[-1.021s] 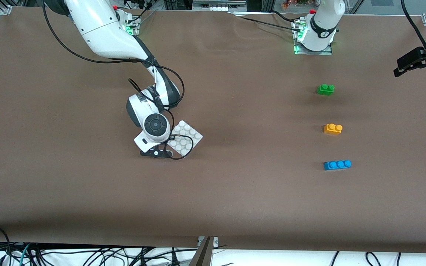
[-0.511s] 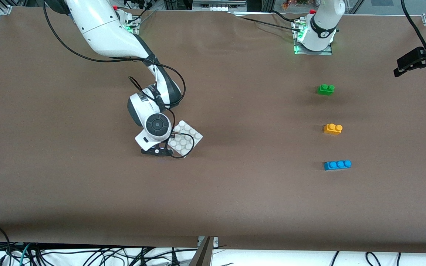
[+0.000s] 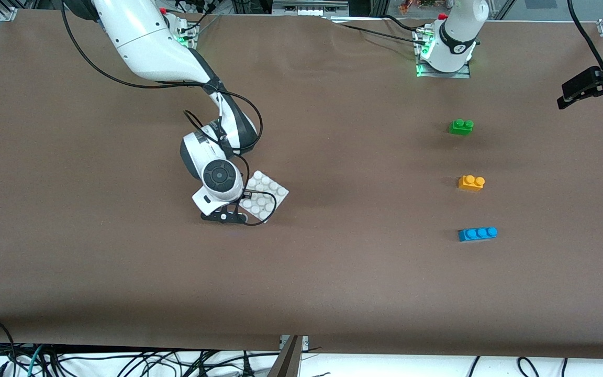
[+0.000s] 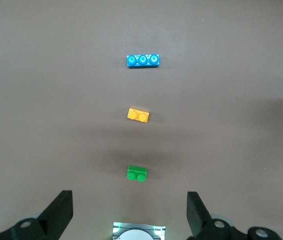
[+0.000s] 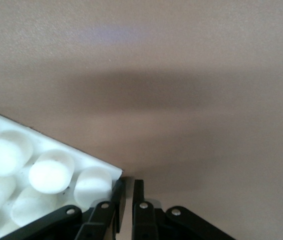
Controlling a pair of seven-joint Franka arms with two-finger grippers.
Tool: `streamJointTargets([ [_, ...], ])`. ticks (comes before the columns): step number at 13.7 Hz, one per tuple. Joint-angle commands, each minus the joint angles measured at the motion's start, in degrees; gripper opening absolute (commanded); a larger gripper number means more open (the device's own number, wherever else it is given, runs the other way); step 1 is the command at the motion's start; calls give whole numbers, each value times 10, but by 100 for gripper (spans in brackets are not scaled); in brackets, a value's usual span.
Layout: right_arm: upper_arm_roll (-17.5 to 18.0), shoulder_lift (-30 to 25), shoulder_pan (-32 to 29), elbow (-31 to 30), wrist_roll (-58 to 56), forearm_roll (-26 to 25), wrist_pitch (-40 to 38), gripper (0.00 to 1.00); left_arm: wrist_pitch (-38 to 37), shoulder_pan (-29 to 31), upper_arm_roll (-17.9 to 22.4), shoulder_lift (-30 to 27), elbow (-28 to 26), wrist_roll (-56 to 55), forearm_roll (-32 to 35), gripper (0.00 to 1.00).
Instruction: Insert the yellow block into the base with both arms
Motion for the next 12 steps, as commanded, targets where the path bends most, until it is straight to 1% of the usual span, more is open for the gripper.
streamJointTargets([
  [1,1,12,0,8,3,11,17,14,-7,1,-1,0,7,5,1,100],
  [8,2,17,11,15,26,14,68,14,-7,1,-1,0,7,5,1,100],
  [12,5,26,28,26,72,14,84,14,-7,1,-1,0,7,5,1,100],
])
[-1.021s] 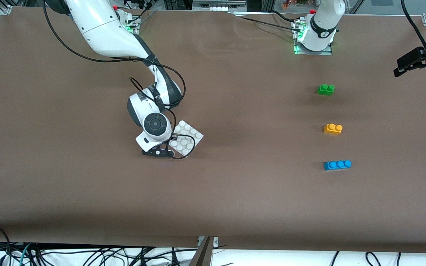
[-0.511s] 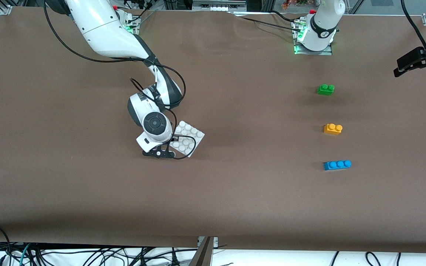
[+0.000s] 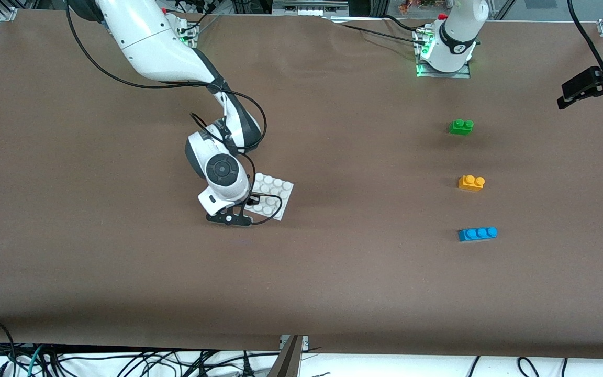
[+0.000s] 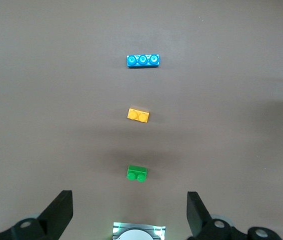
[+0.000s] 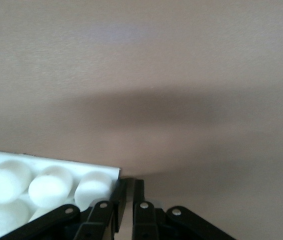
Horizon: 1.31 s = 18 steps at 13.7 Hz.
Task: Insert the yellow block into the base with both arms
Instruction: 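Push the white base plate further with the right gripper and release it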
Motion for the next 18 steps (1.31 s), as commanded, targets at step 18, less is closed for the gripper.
streamJointTargets([
  [18,11,53,41,82,77,10,34,15,-7,1,-1,0,7,5,1,100],
])
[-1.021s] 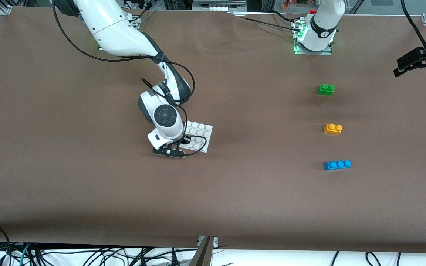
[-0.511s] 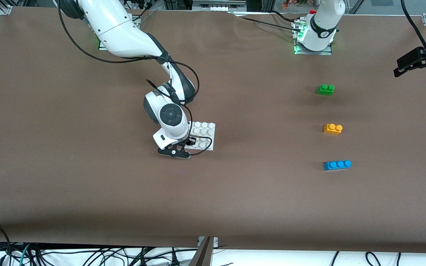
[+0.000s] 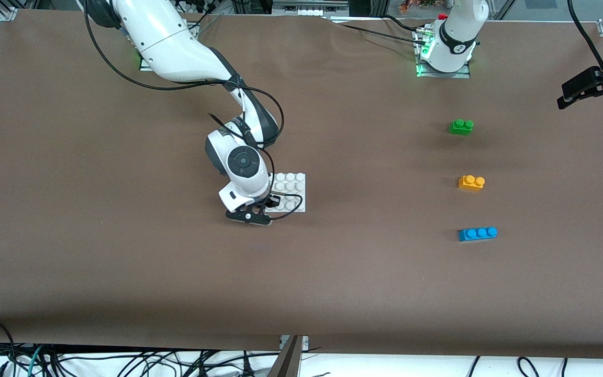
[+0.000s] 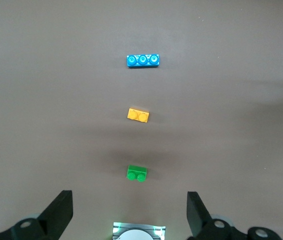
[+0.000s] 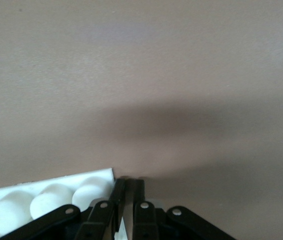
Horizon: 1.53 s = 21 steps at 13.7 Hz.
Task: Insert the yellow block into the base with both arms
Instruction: 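Push the white base plate further with the right gripper and release it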
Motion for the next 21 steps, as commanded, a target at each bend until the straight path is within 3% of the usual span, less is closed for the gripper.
streamJointTargets([
  [1,6,18,6,32,16,8,0,15,-7,1,-1,0,7,5,1,100],
  [11,5,14,-2,33,-29,2,-11,17,-7,0,-7,0,8,4,0,100],
  [16,3,1,0,31,-61,2,-58,17,-6,-1,-6,1,8,3,0,100],
  [21,7,-12,4,31,-76,3,-163,16,-6,1,-1,1,7,2,1,100],
])
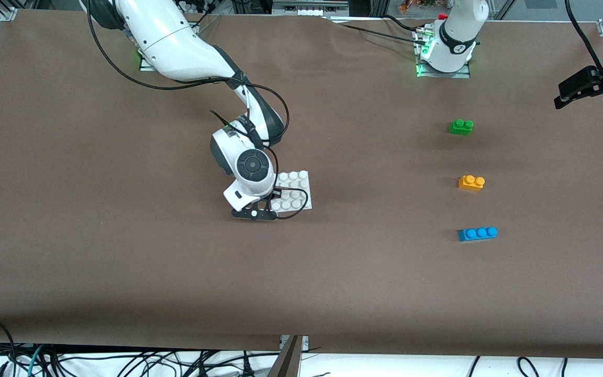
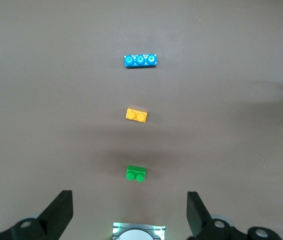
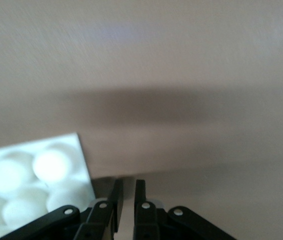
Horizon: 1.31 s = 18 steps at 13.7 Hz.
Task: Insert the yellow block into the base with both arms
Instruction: 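Push the white base plate further with the right gripper and release it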
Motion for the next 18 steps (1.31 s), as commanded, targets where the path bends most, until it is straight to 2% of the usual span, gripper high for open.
streamJointTargets([
  [1,3,-14,1,0,-20,5,-49,16,-7,1,4,1,6,2,1,100],
  [12,31,-10,5,-3,-20,9,-83,16,-7,1,4,1,5,1,1,100],
  [18,32,-8,7,-3,-15,9,-76,16,-7,1,4,1,5,1,1,100],
])
